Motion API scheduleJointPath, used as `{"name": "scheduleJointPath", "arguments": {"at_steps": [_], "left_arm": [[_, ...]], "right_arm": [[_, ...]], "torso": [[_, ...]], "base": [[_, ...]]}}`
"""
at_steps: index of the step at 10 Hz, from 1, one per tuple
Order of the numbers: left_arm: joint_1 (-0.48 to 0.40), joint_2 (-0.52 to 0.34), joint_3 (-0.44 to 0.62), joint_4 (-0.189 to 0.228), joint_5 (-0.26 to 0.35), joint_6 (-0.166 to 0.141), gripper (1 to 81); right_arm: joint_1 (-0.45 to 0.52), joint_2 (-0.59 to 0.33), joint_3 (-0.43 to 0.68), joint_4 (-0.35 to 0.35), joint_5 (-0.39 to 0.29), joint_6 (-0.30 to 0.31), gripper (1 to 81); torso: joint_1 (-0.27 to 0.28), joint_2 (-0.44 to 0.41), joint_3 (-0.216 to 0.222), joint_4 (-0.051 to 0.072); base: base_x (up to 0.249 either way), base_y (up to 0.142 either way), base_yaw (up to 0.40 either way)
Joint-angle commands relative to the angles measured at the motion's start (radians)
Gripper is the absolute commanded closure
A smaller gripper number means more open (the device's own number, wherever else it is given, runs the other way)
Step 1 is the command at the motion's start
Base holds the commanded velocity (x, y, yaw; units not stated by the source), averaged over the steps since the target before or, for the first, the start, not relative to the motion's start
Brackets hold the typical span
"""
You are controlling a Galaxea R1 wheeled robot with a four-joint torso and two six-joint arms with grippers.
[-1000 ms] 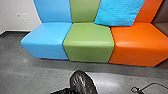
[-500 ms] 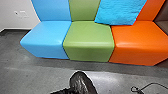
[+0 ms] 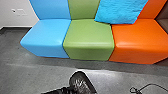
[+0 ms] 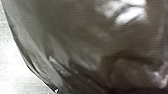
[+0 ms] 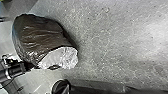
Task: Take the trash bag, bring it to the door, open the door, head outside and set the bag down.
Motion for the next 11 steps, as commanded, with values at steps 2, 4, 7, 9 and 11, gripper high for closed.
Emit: {"name": "scheduleJointPath", "arguments": {"at_steps": [2, 4, 7, 9, 11], "left_arm": [[-0.082, -0.017, 0.016, -0.010, 0.084, -0.003, 81.1], [-0.082, -0.019, 0.017, -0.011, 0.084, -0.003, 81.1], [-0.073, -0.033, 0.023, -0.010, 0.104, -0.003, 81.1], [-0.071, -0.050, 0.048, -0.008, 0.119, -0.002, 81.1], [-0.070, -0.070, 0.071, -0.011, 0.119, -0.003, 81.1]], "right_arm": [[0.049, -0.044, 0.011, 0.020, -0.063, -0.003, 1.0], [0.044, -0.041, 0.007, 0.020, -0.063, -0.004, 1.0], [0.036, -0.027, -0.003, 0.020, -0.063, -0.004, 1.0], [0.032, -0.018, -0.008, 0.020, -0.063, -0.004, 1.0], [0.018, -0.018, -0.013, 0.020, -0.063, -0.004, 1.0]], "torso": [[-0.088, 0.138, 0.000, 0.000], [-0.136, 0.214, 0.020, 0.000], [-0.204, 0.322, 0.077, 0.000], [-0.252, 0.398, 0.138, 0.000], [-0.301, 0.474, 0.192, 0.000]], "base": [[0.000, 0.000, 0.000], [0.000, 0.000, 0.000], [0.000, 0.000, 0.000], [0.000, 0.000, 0.000], [0.000, 0.000, 0.000]]}}
